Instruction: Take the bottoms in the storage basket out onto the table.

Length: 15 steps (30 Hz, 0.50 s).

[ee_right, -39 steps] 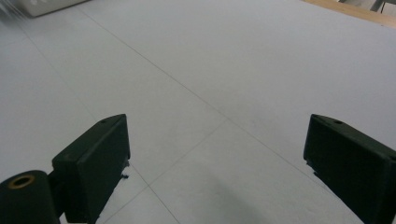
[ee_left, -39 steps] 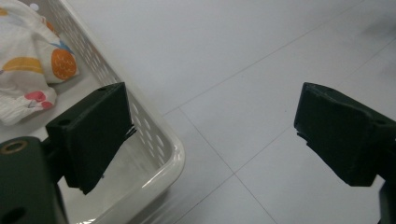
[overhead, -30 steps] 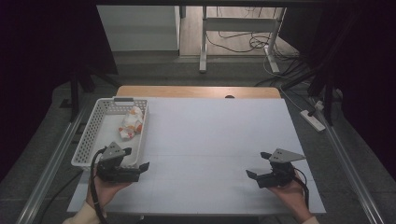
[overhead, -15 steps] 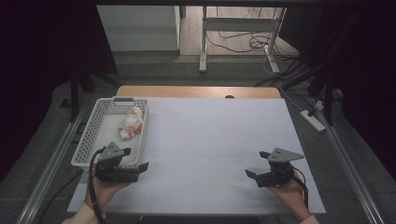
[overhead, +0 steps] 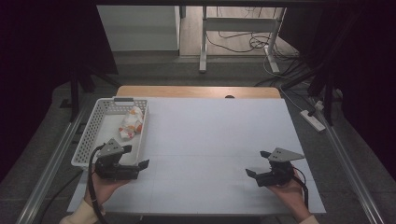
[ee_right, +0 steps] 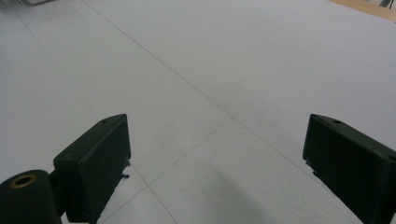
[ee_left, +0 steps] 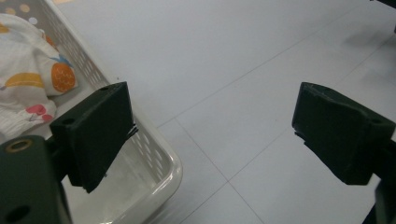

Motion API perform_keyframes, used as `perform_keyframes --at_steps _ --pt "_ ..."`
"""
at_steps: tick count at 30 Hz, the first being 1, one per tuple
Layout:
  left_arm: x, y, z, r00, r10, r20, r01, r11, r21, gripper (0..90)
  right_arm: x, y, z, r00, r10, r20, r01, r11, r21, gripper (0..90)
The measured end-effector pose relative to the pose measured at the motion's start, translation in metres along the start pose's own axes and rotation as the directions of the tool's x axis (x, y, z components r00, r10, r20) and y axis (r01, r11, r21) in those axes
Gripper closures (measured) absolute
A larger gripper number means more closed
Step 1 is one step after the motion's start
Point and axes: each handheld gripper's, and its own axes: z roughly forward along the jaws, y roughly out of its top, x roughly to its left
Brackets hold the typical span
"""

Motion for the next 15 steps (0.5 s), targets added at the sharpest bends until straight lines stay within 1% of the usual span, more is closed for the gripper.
perform_keyframes --at_steps 5,12,15 --pt "0.001 0.005 0.000 1.0000 0.002 0.004 -0.002 1.0000 -0.003 12.3 -0.001 0.000 0.000 0.9999 0.009 0.011 -0.009 1.000 -0.004 7.5" --pt "0.000 0.014 0.001 0.9999 0.014 0.008 -0.014 0.9998 -0.011 12.9 -0.001 0.000 0.001 1.0000 0.005 0.006 -0.005 1.000 0.000 7.5" --pt "-0.001 0.017 0.000 0.9996 0.027 0.004 -0.027 0.9996 -0.010 12.9 0.000 0.000 0.002 1.0000 0.002 0.007 -0.002 1.000 0.005 7.5"
